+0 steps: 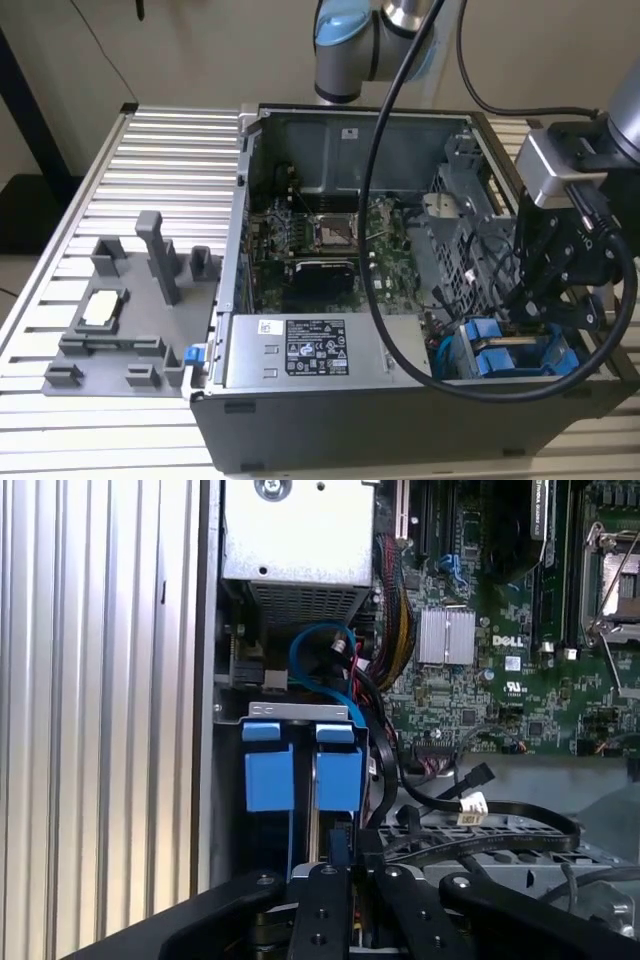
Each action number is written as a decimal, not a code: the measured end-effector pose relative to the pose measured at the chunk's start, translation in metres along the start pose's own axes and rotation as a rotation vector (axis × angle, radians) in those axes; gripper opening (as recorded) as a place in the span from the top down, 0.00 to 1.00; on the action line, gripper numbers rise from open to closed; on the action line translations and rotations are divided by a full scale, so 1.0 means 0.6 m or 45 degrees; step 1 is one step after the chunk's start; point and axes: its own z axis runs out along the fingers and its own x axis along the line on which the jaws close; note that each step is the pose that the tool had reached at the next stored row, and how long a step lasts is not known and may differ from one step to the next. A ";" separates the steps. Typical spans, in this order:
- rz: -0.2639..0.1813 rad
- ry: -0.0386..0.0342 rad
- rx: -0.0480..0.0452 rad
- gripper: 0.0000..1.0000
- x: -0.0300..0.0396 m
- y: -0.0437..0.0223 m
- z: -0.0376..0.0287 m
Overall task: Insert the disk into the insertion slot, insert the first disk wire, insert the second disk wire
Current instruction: 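Insert the second disk wire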
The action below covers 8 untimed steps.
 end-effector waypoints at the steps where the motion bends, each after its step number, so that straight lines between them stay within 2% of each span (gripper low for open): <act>1: 0.001 0.0004 0.000 0.84 0.000 0.000 0.001; 8: 0.002 0.0002 0.000 0.84 0.000 -0.002 0.006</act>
